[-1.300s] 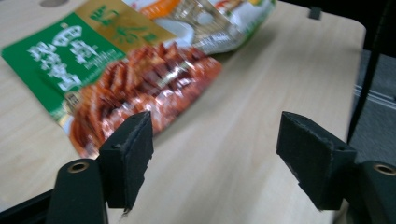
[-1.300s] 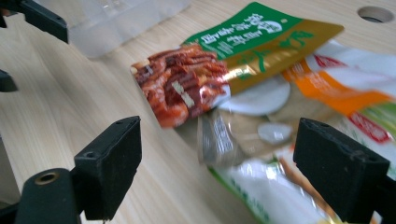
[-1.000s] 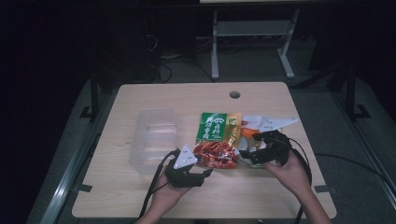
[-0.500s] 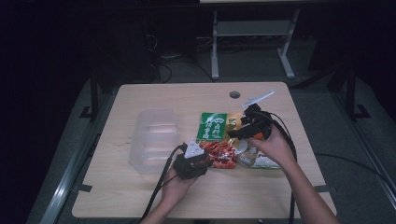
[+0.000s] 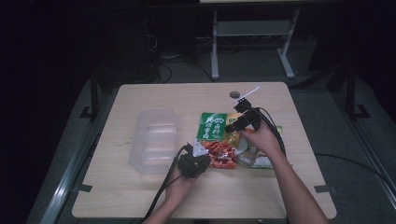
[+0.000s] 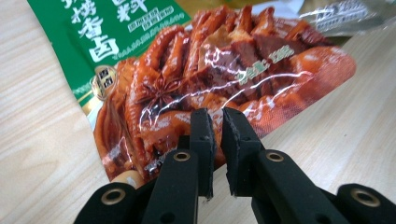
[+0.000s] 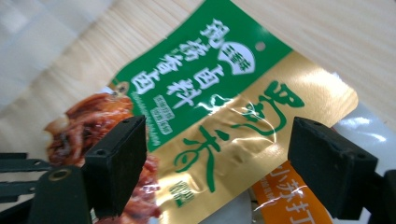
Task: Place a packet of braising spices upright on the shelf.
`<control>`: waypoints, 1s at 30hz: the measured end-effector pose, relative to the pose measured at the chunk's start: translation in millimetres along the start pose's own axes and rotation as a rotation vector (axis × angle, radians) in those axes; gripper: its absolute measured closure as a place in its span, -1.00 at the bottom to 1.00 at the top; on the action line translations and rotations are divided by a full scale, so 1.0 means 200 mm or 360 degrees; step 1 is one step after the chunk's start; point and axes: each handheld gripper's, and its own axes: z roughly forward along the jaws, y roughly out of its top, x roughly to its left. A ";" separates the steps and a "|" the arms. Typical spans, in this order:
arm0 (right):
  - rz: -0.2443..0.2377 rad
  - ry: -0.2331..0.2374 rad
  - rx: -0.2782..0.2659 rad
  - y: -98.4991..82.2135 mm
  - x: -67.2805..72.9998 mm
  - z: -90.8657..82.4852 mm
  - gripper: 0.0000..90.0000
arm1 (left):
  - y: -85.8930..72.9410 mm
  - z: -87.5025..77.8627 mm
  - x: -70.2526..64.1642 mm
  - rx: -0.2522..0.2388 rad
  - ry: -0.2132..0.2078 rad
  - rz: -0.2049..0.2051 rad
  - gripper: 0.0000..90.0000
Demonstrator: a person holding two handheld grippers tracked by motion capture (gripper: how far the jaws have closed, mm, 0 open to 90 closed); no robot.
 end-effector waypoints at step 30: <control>0.0157 -0.0040 0.0100 -0.04 -0.11 0.12 -0.48 | -0.02 0.05 0.00 0.0080 0.0009 0.0028 0.78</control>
